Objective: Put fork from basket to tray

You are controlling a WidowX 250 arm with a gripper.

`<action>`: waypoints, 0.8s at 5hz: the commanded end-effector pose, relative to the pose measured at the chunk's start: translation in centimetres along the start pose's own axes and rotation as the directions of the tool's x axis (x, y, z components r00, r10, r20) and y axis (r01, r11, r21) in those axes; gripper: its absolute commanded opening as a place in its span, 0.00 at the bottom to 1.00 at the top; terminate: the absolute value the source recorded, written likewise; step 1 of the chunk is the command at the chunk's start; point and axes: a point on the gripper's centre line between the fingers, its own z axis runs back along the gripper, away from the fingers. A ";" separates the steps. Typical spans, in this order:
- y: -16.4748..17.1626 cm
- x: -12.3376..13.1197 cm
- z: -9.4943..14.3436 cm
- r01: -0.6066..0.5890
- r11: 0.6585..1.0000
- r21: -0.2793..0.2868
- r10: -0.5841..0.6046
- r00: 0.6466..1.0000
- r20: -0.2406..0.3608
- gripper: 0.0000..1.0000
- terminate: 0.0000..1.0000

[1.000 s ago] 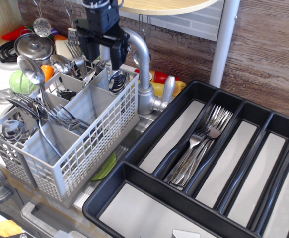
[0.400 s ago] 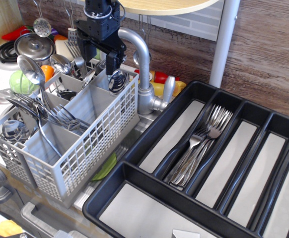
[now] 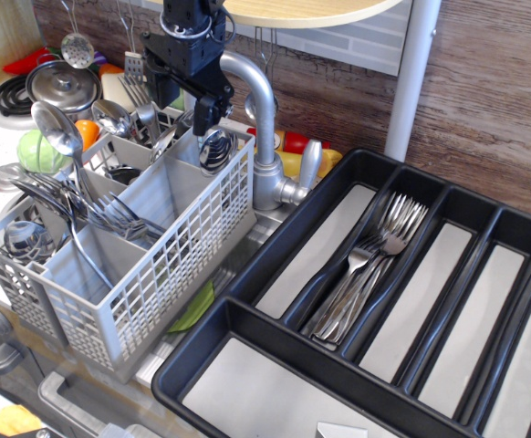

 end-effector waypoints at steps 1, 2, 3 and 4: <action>0.8 1.8 1.1 -0.024 0.999 0.024 0.023 0.998 0.067 0.00 0.00; 0.8 1.8 1.1 -0.031 0.999 0.015 0.030 0.997 0.072 0.00 0.00; 0.6 1.6 2.6 -0.023 0.998 0.060 0.021 0.999 0.045 0.00 0.00; 1.9 0.2 6.4 -0.009 0.978 0.210 0.011 1.000 -0.008 0.00 0.00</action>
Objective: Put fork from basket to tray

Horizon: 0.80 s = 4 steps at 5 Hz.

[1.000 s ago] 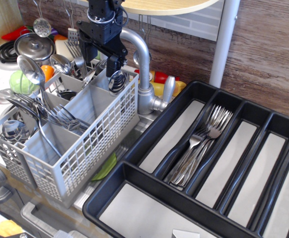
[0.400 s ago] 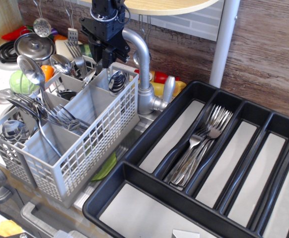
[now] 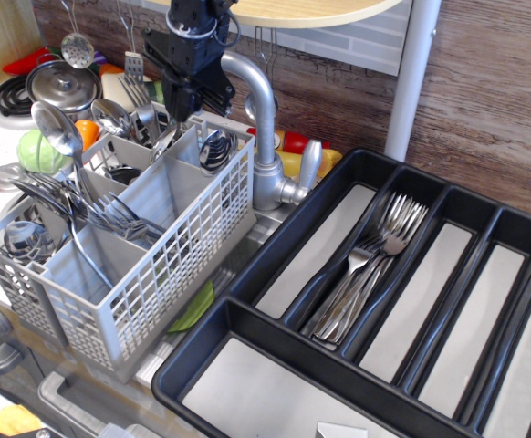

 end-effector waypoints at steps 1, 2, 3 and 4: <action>3.4 -1.7 9.1 -0.015 0.983 0.184 0.017 1.000 -0.012 0.00 0.00; 3.1 -2.1 14.2 -0.044 0.980 0.194 0.063 0.994 -0.090 0.00 0.00; 0.5 -1.2 19.0 -0.131 0.983 0.125 0.150 0.977 -0.151 0.00 0.00; -1.4 0.0 22.0 -0.184 0.974 0.134 0.208 0.959 -0.194 0.00 0.00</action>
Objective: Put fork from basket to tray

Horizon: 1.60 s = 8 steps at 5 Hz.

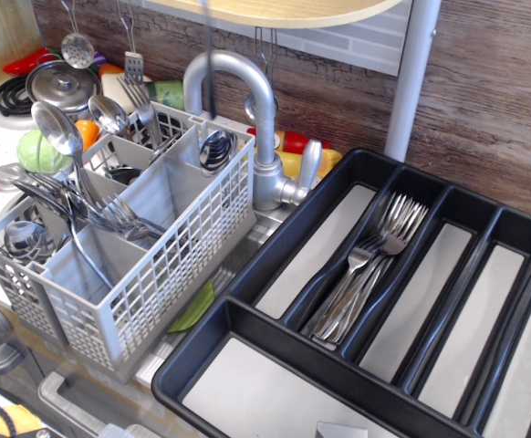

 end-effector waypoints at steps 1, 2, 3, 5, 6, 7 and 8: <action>-1.8 0.3 3.7 -0.211 0.968 -0.132 0.205 0.977 -0.057 0.00 0.00; -4.5 0.0 1.1 -0.235 0.960 -0.152 0.228 0.972 -0.064 0.00 0.00; -6.2 -0.8 -2.2 -0.251 0.944 -0.216 0.229 0.965 -0.124 0.00 0.00; -9.6 -1.3 -4.0 -0.247 0.864 -0.439 0.186 0.966 -0.177 0.00 0.00; -10.8 -1.6 -4.4 -0.273 0.842 -0.465 0.206 0.960 -0.190 0.00 0.00; -11.8 -1.8 -5.2 -0.292 0.850 -0.438 0.225 0.954 -0.200 0.00 0.00; -13.0 -1.8 -5.7 -0.319 0.863 -0.391 0.263 0.946 -0.191 0.00 0.00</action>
